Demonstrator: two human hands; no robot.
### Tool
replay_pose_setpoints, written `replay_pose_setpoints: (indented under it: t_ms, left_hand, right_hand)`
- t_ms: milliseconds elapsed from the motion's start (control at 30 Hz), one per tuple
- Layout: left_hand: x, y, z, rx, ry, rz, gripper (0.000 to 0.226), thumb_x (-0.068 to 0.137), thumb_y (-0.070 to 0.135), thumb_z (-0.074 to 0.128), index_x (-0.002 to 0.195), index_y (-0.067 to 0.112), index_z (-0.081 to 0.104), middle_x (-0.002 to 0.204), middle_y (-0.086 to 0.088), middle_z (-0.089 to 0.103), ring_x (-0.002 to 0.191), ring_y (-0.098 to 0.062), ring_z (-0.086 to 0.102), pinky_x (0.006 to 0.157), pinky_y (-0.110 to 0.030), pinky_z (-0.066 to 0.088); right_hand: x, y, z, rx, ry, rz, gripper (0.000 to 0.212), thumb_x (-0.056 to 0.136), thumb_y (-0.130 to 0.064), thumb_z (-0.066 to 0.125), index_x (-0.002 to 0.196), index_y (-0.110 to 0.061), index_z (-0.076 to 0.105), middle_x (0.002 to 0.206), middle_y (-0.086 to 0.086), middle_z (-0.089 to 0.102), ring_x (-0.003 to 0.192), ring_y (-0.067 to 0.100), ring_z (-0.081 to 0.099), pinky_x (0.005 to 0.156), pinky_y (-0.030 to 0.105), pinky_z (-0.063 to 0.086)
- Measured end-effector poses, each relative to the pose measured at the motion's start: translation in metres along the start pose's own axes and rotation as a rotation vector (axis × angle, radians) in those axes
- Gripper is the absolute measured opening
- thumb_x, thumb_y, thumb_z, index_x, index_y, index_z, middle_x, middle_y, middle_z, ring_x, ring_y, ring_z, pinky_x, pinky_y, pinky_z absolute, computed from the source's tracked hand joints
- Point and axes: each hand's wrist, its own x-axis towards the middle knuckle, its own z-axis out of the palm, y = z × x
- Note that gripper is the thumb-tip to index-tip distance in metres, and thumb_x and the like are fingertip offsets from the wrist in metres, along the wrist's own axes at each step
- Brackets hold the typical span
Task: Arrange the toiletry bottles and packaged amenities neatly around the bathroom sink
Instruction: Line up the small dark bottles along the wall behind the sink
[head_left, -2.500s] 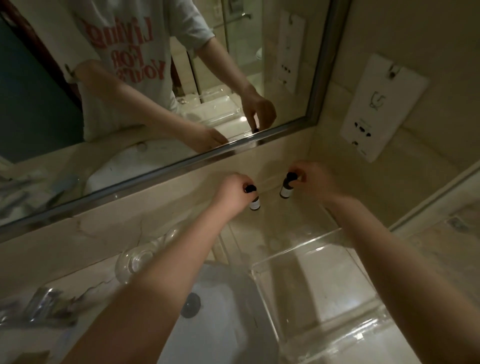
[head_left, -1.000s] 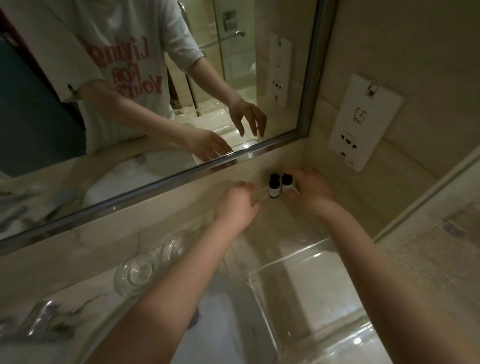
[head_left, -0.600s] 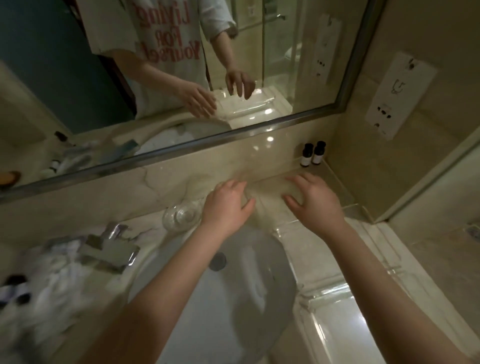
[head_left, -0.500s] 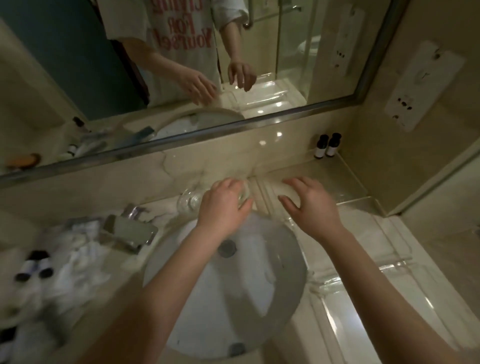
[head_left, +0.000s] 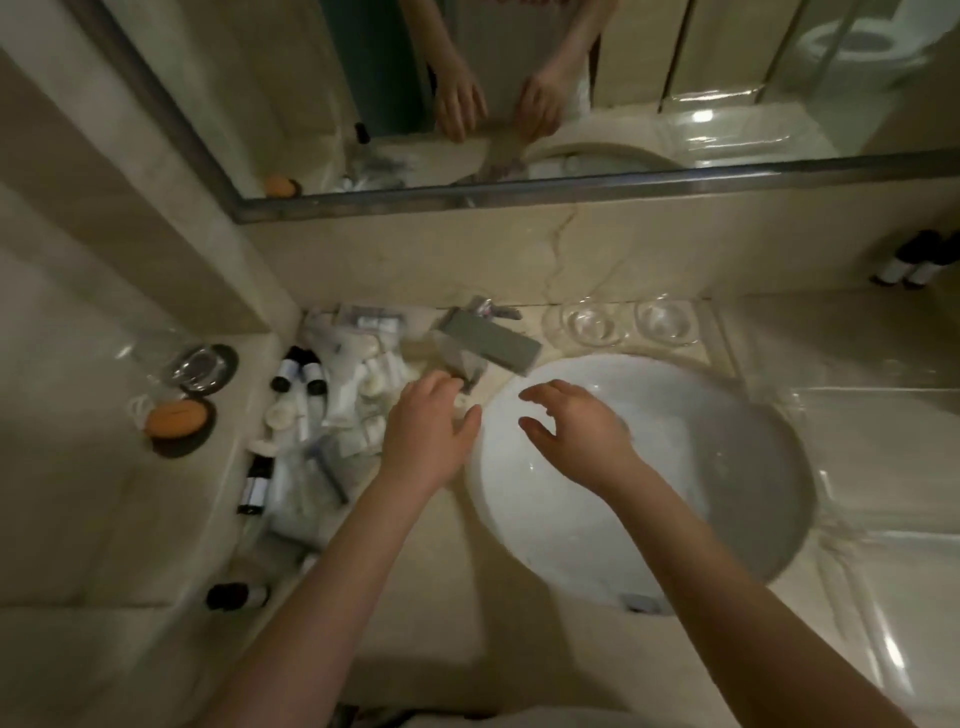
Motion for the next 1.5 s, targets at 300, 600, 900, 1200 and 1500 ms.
replay_pose_setpoints:
  t_ms: [300, 600, 900, 1200, 1500]
  left_hand:
    - [-0.006, -0.153, -0.023, -0.050, -0.047, -0.325, 0.046, 0.088, 0.031, 0.058, 0.123, 0.003, 0.055, 0.130, -0.016, 0.051, 0.119, -0.032, 0.048, 0.100, -0.037, 0.041]
    - [0.078, -0.226, -0.063, -0.123, -0.088, -0.455, 0.043, 0.090, 0.020, 0.049, 0.129, 0.003, 0.046, 0.136, -0.016, 0.043, 0.119, -0.034, 0.049, 0.101, -0.041, 0.042]
    - [0.095, -0.255, -0.053, -0.015, 0.050, -0.418, 0.039, 0.090, 0.019, 0.052, 0.127, 0.007, 0.052, 0.132, -0.012, 0.046, 0.124, -0.029, 0.040, 0.103, -0.036, 0.035]
    - [0.113, -0.258, -0.044, 0.289, -0.005, -0.358, 0.033, 0.086, 0.030, 0.057, 0.115, 0.015, 0.061, 0.121, -0.009, 0.046, 0.116, -0.029, 0.037, 0.096, -0.037, 0.036]
    - [0.137, -0.242, -0.025, 0.579, -0.100, -0.401, 0.038, 0.087, 0.036, 0.056, 0.117, 0.014, 0.059, 0.128, -0.009, 0.041, 0.122, -0.027, 0.033, 0.095, -0.038, 0.032]
  right_hand:
    - [0.074, -0.103, 0.090, -0.004, -0.279, -0.090, 0.037, 0.090, -0.032, 0.056, 0.125, -0.020, 0.056, 0.122, 0.005, 0.061, 0.104, 0.023, 0.060, 0.083, 0.030, 0.047]
    - [0.180, -0.180, 0.152, 0.009, -0.408, -0.080, 0.039, 0.091, -0.022, 0.052, 0.129, -0.010, 0.050, 0.127, 0.013, 0.058, 0.112, 0.030, 0.056, 0.086, 0.036, 0.046]
    - [0.230, -0.198, 0.214, -0.213, -0.391, 0.089, 0.039, 0.095, -0.030, 0.043, 0.130, -0.014, 0.047, 0.130, 0.010, 0.044, 0.118, 0.029, 0.048, 0.085, 0.035, 0.045]
    - [0.242, -0.198, 0.204, -0.056, -0.388, 0.208, 0.025, 0.088, -0.031, 0.053, 0.099, -0.012, 0.065, 0.094, 0.004, 0.066, 0.086, 0.021, 0.064, 0.064, 0.027, 0.046]
    - [0.213, -0.149, 0.130, 0.534, -0.229, 0.398, 0.023, 0.074, -0.032, 0.064, 0.079, -0.010, 0.066, 0.067, 0.002, 0.068, 0.062, 0.015, 0.060, 0.059, 0.032, 0.049]
